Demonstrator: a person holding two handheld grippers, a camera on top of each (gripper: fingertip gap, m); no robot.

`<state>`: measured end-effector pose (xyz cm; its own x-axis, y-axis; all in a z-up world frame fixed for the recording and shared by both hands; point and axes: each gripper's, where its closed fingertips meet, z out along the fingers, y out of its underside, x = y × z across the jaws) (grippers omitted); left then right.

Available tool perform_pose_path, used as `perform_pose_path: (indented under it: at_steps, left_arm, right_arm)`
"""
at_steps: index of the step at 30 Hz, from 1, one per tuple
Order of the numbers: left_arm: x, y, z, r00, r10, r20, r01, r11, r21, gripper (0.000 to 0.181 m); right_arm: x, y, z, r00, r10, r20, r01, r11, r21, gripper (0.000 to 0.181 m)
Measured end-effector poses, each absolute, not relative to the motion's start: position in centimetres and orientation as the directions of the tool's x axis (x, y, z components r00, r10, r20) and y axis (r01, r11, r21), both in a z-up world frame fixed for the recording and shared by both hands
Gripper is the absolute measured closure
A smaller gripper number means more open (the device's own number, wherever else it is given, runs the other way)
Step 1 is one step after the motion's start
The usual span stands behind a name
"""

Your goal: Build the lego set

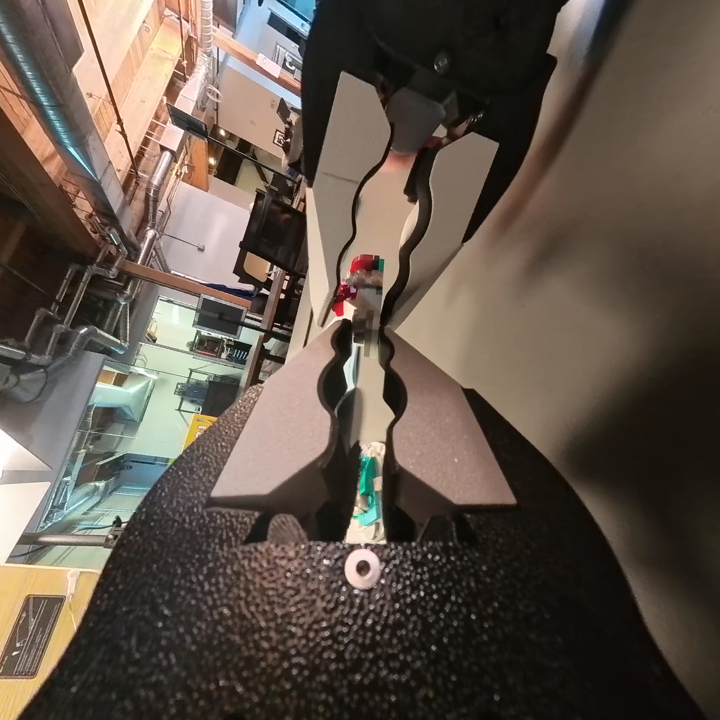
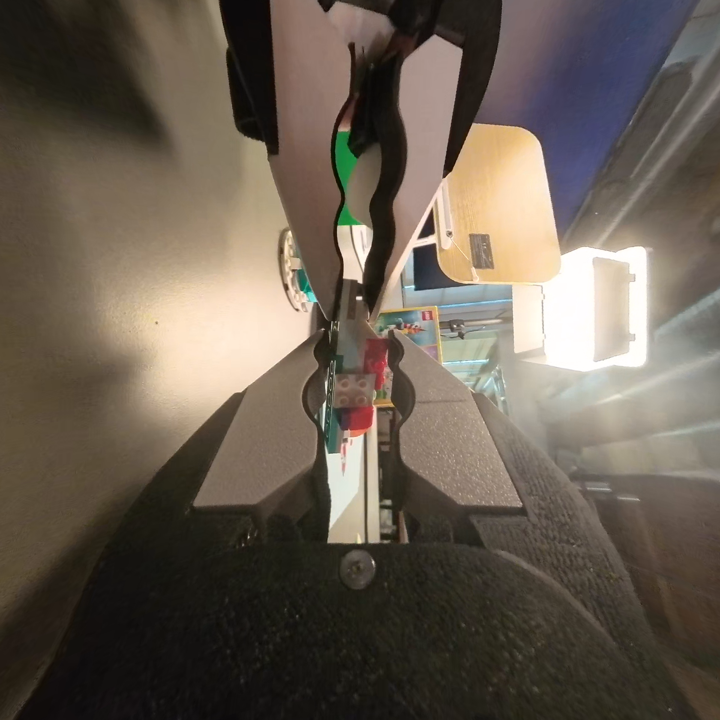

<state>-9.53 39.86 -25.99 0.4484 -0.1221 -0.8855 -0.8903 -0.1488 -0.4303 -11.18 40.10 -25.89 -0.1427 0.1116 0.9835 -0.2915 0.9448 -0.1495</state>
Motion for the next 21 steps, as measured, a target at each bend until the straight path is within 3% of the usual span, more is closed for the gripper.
perform_pose_path:
  at_steps: [12,21]
  left_arm:
    - [-9.66,39.9,-25.99,0.467,-0.123,-0.876,-0.88,-0.158,-0.447,0.17]
    - [-9.6,39.94,-26.06,0.478,-0.127,-0.869,-0.875,-0.159,-0.458,0.17]
  right_arm:
    - [-11.08,40.14,-25.81,-0.208,0.232,0.95,-0.294,0.912,-0.287,0.154]
    - [-11.0,40.1,-25.77,-0.185,0.194,0.963,-0.305,0.921,-0.244,0.152]
